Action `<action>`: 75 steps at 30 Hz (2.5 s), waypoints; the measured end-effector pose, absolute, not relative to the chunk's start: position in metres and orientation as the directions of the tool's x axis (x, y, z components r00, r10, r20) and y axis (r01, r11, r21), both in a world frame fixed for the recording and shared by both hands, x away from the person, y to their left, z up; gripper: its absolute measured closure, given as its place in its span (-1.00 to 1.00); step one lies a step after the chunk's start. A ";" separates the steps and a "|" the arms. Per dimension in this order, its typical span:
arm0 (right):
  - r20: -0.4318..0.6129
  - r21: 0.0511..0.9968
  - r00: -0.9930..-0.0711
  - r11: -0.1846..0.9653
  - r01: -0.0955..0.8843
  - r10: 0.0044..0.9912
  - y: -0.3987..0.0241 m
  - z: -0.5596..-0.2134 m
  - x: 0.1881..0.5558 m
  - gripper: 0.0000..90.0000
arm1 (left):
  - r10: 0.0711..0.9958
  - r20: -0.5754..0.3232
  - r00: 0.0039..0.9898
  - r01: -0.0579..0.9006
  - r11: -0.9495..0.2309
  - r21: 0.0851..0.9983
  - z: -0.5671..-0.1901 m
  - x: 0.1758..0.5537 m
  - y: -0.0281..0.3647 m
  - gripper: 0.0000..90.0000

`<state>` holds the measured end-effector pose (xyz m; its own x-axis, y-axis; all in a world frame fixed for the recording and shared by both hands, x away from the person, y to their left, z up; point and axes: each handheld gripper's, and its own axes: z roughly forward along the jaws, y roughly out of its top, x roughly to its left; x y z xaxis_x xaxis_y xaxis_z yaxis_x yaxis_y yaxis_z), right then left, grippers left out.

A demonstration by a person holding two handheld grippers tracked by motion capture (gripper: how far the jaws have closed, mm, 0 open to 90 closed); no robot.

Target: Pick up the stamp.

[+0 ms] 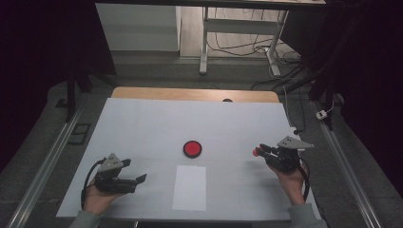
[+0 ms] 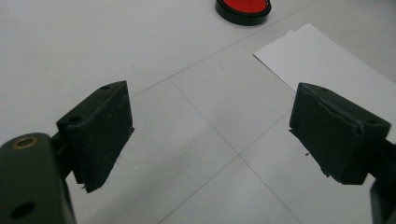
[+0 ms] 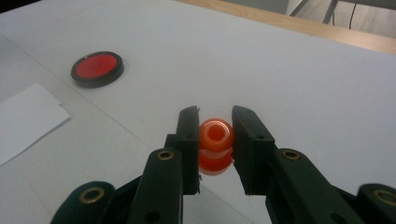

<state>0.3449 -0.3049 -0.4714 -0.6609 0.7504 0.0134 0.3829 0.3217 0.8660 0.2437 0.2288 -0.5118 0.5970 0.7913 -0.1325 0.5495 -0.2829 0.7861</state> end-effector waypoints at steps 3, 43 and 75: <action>0.009 0.871 -0.669 0.323 0.370 0.743 -0.301 -0.469 0.343 0.61 | 0.791 -0.135 0.597 0.550 -0.281 0.786 -0.512 0.244 0.229 -0.70; 0.043 0.908 -0.738 0.281 0.309 0.673 -0.265 -0.462 0.333 0.60 | 0.790 -0.139 0.598 0.549 -0.276 0.789 -0.512 0.244 0.228 -0.69; 0.069 0.921 -0.799 0.271 0.281 0.597 -0.219 -0.464 0.327 0.60 | 0.788 -0.133 0.602 0.545 -0.283 0.789 -0.513 0.244 0.226 -0.69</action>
<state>0.3265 -0.2191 -0.4636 -0.7990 0.5974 0.0687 0.2814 0.2706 0.9206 0.2443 0.2262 -0.5126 0.6017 0.7877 -0.1327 0.5447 -0.2832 0.7894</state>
